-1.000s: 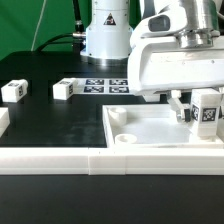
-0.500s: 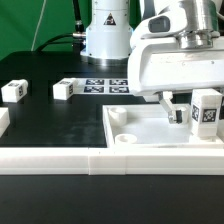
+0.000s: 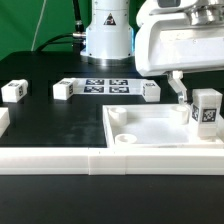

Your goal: Assemble one leg

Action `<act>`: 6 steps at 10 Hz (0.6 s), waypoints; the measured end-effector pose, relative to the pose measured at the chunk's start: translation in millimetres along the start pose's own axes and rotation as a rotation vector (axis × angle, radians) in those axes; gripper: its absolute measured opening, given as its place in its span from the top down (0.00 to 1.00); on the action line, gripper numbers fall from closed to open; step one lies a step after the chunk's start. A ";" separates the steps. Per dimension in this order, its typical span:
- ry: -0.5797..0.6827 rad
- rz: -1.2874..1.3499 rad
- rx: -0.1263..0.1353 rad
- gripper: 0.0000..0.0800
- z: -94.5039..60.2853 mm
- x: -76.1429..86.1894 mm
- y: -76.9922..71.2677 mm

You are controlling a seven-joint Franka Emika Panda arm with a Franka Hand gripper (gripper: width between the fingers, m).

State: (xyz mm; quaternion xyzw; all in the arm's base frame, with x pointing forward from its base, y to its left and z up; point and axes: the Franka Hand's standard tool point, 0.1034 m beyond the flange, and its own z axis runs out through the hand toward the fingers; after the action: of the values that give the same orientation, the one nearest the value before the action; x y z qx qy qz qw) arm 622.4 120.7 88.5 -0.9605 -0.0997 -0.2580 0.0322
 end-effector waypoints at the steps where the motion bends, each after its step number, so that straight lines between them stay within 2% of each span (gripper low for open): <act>1: -0.007 0.000 0.001 0.19 1.4 -2.3 -0.1; 2: -0.031 0.000 0.008 0.19 2.5 -3.5 -1.5; 4: -0.083 0.011 0.008 0.19 11.0 -4.2 7.4; 6: -0.277 0.021 0.046 0.19 14.4 -2.6 13.4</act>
Offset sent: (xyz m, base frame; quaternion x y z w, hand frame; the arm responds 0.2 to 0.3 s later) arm 0.0282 -0.0270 -0.0151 -0.0401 -0.0592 -0.0103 0.9974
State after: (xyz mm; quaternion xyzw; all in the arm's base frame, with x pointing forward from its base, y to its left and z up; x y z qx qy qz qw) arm 630.0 108.8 74.6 -0.9868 -0.0991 -0.1205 0.0426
